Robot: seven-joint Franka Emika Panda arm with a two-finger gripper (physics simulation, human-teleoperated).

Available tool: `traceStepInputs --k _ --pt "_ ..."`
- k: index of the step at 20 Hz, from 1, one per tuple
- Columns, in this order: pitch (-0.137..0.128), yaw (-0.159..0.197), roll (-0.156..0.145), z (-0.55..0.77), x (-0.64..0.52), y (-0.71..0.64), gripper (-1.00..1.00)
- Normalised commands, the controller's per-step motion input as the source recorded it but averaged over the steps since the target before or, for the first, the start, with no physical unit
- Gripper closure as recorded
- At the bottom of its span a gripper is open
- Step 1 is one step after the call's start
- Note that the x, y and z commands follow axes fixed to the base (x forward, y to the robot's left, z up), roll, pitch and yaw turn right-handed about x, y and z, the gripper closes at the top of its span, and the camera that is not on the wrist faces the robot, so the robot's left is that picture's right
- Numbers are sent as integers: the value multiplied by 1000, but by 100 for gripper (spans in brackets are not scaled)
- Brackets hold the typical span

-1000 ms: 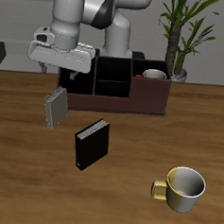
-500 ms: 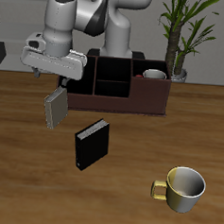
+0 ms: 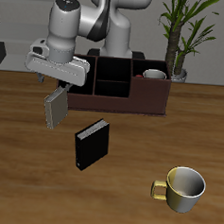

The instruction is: Place the red mug into the back desk caddy's right compartment and place the yellow book into the back desk caddy's back compartment

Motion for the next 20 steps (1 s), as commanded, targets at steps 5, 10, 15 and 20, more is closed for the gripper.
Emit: traceStepInputs --k 5,10,15,20 --pt "-16 8 -6 -71 -62 65 -100" --pt "4 -20 -17 -115 0 -90 -100" --pt "12 -5 -6 -140 7 -76 -100" --pt "37 -22 -17 -248 10 -35 -100"
